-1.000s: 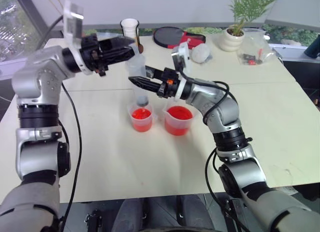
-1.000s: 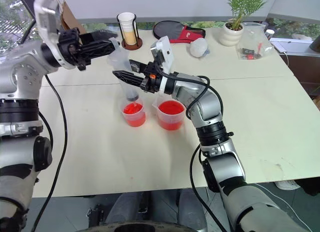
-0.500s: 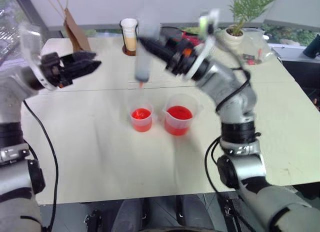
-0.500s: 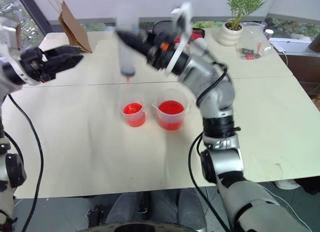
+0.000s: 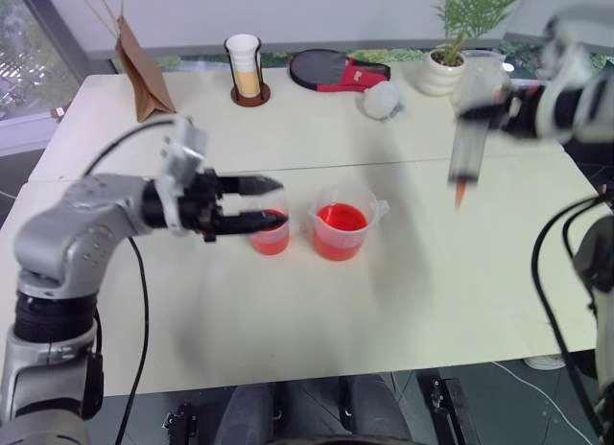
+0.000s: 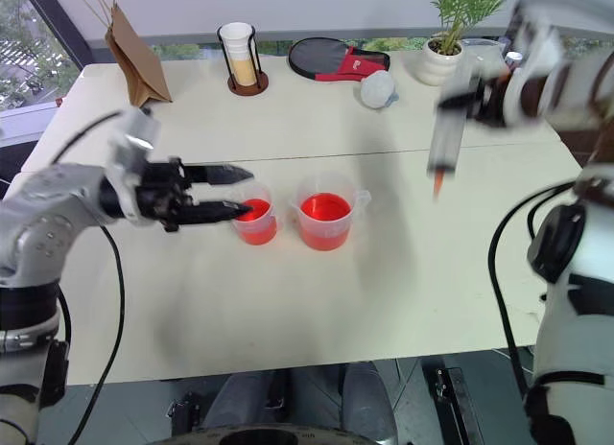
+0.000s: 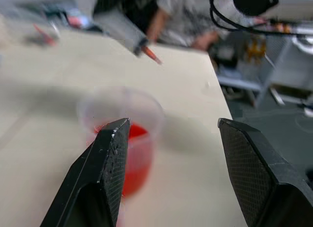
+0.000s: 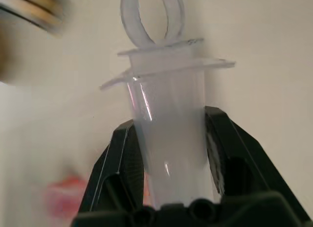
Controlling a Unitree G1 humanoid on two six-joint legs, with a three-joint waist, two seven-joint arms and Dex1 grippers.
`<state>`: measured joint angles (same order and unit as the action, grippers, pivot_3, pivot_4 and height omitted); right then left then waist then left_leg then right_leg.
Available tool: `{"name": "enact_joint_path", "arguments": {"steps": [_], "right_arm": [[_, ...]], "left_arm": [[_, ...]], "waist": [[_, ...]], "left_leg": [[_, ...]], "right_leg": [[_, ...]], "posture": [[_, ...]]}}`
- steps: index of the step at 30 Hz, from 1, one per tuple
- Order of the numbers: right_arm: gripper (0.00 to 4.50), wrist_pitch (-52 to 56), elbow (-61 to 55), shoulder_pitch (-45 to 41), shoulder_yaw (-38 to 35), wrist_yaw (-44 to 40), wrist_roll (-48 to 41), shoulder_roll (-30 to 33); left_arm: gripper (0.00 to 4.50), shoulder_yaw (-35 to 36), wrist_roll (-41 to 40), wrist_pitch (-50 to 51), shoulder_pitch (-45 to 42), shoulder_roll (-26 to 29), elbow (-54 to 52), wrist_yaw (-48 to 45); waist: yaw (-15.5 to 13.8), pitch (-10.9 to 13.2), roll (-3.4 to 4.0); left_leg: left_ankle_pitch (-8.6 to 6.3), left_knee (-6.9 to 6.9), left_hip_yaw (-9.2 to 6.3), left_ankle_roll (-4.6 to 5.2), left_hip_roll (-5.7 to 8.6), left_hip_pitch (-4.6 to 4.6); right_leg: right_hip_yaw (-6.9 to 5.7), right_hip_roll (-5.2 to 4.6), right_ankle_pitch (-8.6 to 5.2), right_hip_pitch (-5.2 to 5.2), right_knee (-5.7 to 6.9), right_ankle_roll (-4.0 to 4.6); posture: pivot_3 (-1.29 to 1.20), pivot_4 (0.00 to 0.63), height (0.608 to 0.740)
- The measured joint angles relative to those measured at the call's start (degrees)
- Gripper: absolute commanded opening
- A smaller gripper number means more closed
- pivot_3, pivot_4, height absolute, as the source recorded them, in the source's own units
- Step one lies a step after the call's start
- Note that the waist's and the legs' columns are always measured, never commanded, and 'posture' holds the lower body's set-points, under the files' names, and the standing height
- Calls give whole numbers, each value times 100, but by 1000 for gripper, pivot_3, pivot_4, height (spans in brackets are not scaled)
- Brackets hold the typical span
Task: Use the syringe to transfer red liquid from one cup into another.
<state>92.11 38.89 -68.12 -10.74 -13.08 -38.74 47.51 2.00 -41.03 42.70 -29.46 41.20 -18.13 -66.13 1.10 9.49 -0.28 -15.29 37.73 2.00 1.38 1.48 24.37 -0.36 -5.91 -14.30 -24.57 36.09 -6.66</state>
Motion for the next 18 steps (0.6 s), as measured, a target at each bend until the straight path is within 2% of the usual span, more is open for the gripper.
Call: {"name": "enact_joint_path", "arguments": {"steps": [6,13,15,16,18], "right_arm": [[1416,2,-125,658,118,264,-339,-41],[1416,2,-251,984,6,529,-119,-569],[2438,0,-265,993,-95,561,66,-670],[2744,-1,-273,993,-136,572,164,-693],[3831,-1,-299,994,-215,577,330,-750]], "left_arm": [[2931,-212,168,-178,54,51,-93,4],[2931,-343,184,-195,52,61,-128,31],[3004,-344,192,-198,49,57,-127,74],[3004,-343,191,-198,48,49,-127,113],[3004,-341,182,-197,42,25,-127,202]], "waist": [[-27,4,12],[-48,4,12],[-47,4,12],[-48,4,12],[-42,4,11]], "left_leg": [[-17,32,0,29,-2,4],[-18,41,-3,31,-2,6],[-18,42,-2,31,-1,6],[-18,42,-3,31,-1,6],[-18,42,-5,30,-2,6]], "right_leg": [[-3,11,1,10,2,-2],[-2,13,1,14,3,-3],[-2,14,1,14,4,-4],[-2,14,1,14,4,-4],[-2,16,1,14,4,-4]], "posture": [[0,150,740],[0,150,740],[0,150,740],[0,150,740],[0,150,740]]}}
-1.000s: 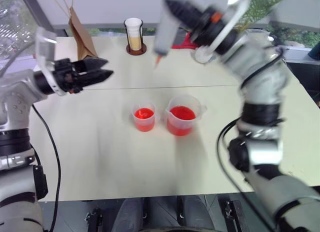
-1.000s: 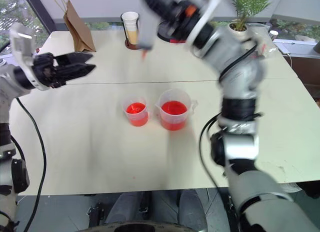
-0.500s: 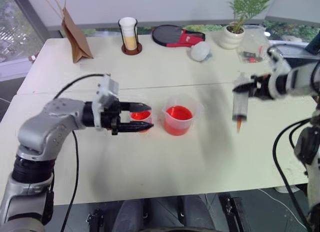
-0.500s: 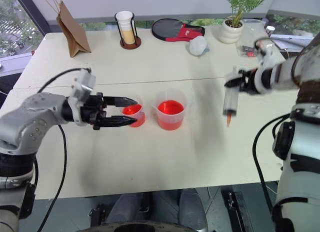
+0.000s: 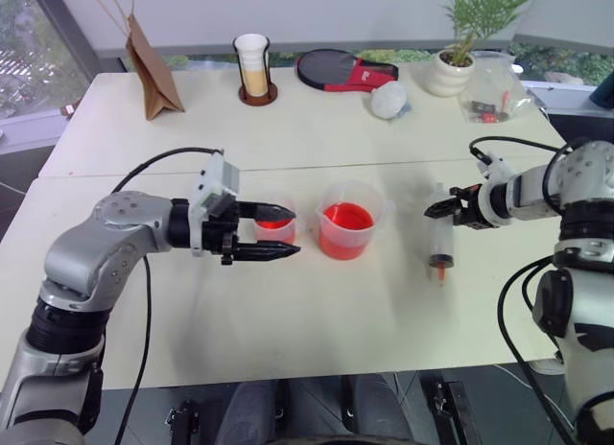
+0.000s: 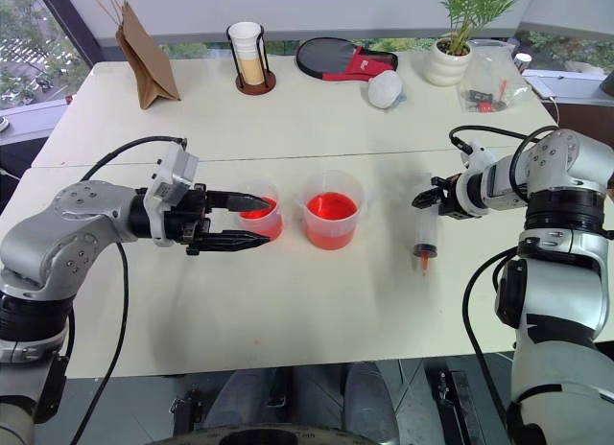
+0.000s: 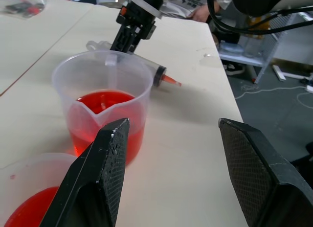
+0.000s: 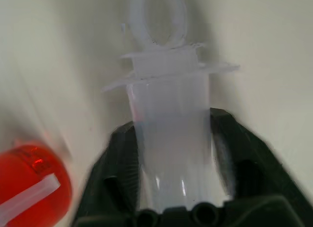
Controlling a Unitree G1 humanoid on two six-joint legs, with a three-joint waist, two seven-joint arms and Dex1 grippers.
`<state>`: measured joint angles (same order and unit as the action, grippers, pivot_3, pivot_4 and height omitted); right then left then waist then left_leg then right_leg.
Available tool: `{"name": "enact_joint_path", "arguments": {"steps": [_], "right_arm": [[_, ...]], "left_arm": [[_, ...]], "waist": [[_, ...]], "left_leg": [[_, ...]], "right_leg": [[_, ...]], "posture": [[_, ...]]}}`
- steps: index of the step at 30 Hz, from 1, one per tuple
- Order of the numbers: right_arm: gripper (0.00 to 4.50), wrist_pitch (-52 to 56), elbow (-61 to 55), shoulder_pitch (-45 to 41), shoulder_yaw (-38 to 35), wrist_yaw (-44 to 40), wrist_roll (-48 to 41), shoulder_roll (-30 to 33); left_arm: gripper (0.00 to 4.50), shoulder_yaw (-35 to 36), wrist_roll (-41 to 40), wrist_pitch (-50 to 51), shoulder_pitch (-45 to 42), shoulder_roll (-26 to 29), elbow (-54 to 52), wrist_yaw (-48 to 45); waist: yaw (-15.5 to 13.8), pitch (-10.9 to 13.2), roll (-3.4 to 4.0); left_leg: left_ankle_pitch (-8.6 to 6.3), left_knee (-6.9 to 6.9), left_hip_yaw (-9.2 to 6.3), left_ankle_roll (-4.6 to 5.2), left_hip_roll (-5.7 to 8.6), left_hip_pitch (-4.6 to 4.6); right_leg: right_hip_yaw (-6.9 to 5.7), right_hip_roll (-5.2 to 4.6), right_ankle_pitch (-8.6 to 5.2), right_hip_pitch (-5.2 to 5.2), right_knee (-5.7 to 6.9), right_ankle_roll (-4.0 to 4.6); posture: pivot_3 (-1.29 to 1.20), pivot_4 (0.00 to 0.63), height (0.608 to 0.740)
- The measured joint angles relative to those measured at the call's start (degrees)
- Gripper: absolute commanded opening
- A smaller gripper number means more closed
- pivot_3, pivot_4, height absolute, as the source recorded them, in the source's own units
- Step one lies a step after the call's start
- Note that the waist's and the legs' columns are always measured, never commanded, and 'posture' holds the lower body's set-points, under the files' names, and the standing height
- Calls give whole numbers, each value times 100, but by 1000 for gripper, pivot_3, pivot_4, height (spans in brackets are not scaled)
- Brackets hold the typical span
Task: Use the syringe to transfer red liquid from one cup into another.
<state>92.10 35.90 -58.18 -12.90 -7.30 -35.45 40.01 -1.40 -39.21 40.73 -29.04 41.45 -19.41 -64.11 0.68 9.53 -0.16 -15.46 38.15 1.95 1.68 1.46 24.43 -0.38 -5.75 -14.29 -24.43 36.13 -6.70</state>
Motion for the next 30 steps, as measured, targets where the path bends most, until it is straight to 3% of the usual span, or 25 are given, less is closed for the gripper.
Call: {"name": "enact_joint_path", "arguments": {"steps": [1,2,8,12,15,18,23,30], "right_arm": [[4329,1,-35,3,-25,-5,61,-27],[4476,2,-79,10,-45,-24,92,-29],[4476,-14,-502,20,-102,-414,85,161],[4476,-642,-1311,238,-94,-1710,-163,1200],[4476,-2083,-1911,1122,-390,-3050,-165,1952],[4476,-3559,-2129,2460,-786,-4125,-86,1961],[4476,-4823,-1974,4280,-1310,-4658,238,1805],[4476,-5083,-2304,5046,-1665,-4325,219,1060]], "left_arm": [[3004,8,-14,7,-5,-4,1,42],[3004,36,-37,28,-16,-13,6,81],[3004,496,-274,116,-63,3,251,337],[3004,1239,-227,63,40,500,927,465],[3004,1652,-56,-64,467,883,1224,456],[3004,2025,-52,-34,1195,1004,1242,433],[3004,2484,-24,36,2767,871,1166,479],[3004,2349,112,-105,3558,178,802,917]], "waist": [[6,0,0],[6,0,0],[-3,0,0],[-2,2,2],[6,-4,-8],[10,-8,-17],[-8,-9,-13],[-27,-10,-14]], "left_leg": [[0,0,0,0,-1,0],[0,0,-1,0,-1,0],[0,0,-4,0,-2,0],[-8,-2,-8,13,-2,0],[-16,-5,-5,26,-6,-9],[-16,1,0,25,-9,-12],[-15,0,11,22,-11,-27],[-17,-13,1,10,-13,-100]], "right_leg": [[0,1,0,0,0,0],[0,2,0,0,0,0],[1,6,0,0,0,0],[0,10,-1,0,-1,-2],[-1,14,-2,14,-6,-3],[3,12,-2,23,-6,-4],[10,1,-2,23,-7,-4],[14,-34,-13,90,-14,19]], "posture": [[0,150,740],[0,150,740],[0,150,740],[0,150,740],[0,150,740],[0,150,740],[0,150,740],[0,150,740]]}}
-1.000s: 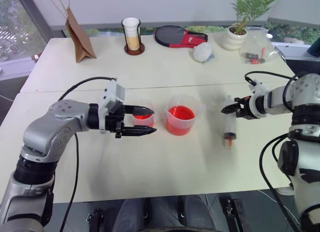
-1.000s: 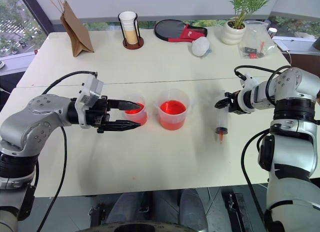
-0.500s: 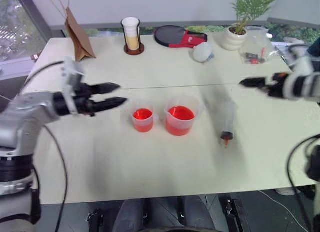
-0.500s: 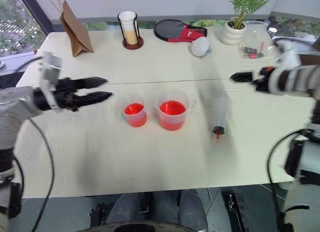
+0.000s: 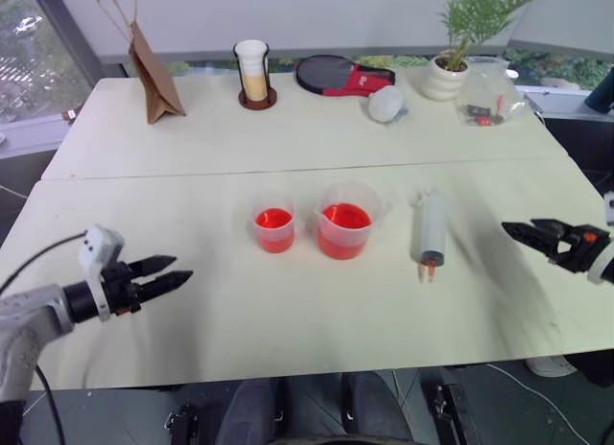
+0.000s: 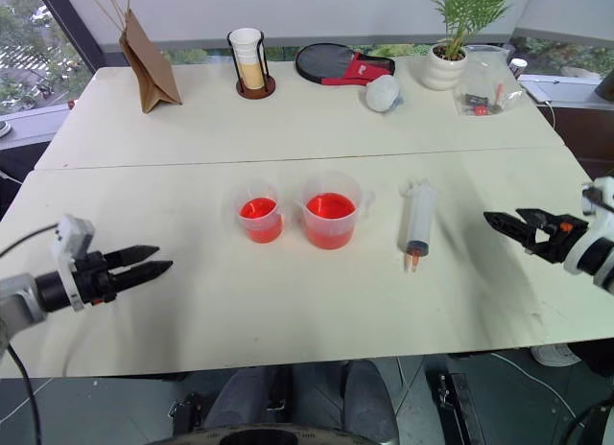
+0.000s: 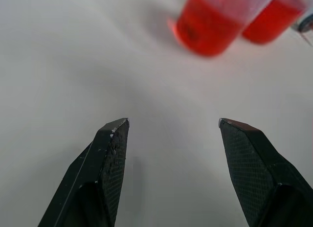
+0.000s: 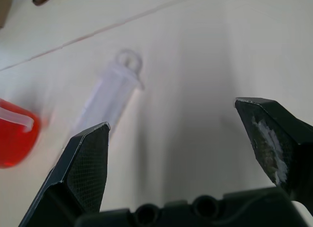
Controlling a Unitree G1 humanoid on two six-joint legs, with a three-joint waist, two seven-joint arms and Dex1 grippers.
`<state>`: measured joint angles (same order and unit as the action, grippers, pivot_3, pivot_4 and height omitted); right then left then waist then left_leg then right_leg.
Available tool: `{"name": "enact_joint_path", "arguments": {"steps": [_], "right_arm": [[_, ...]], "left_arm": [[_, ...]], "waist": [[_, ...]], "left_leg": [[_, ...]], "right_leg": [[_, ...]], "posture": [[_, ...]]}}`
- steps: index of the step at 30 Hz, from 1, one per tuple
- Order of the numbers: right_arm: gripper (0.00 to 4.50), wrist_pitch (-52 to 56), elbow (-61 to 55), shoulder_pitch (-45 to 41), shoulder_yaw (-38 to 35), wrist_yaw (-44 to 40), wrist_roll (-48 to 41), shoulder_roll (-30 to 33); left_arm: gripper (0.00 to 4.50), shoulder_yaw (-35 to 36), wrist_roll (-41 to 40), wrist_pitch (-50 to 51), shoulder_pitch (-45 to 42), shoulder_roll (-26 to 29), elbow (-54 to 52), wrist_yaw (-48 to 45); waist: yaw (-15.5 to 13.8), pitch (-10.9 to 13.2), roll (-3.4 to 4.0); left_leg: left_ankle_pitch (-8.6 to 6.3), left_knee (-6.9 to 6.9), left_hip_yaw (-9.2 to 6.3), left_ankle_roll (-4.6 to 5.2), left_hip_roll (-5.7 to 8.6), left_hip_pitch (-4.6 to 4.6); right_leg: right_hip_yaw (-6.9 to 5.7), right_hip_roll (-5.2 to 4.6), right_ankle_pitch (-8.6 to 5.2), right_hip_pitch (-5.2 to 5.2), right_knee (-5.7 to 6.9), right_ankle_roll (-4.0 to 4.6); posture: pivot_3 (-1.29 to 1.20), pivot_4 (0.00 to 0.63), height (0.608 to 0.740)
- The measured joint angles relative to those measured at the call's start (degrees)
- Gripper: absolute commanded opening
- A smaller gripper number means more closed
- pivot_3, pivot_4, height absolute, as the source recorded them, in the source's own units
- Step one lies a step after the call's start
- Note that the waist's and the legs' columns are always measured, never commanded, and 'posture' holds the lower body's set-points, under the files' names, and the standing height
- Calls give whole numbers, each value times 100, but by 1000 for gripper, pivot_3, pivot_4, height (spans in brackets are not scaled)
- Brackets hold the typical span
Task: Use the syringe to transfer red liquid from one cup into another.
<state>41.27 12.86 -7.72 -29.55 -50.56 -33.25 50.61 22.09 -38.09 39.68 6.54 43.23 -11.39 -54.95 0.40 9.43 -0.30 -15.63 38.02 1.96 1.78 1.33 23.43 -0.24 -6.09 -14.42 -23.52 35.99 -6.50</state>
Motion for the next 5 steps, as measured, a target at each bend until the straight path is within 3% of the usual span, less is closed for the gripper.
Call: {"name": "enact_joint_path", "arguments": {"steps": [5], "right_arm": [[4476,-51,-467,54,6,251,-13,-221]], "left_arm": [[3004,32,-102,5,-215,-29,-113,165]], "waist": [[23,-8,13]], "left_leg": [[-4,-4,-1,-7,3,-1]], "right_leg": [[-1,-9,0,-3,-2,1]], "posture": [[0,150,740]]}}
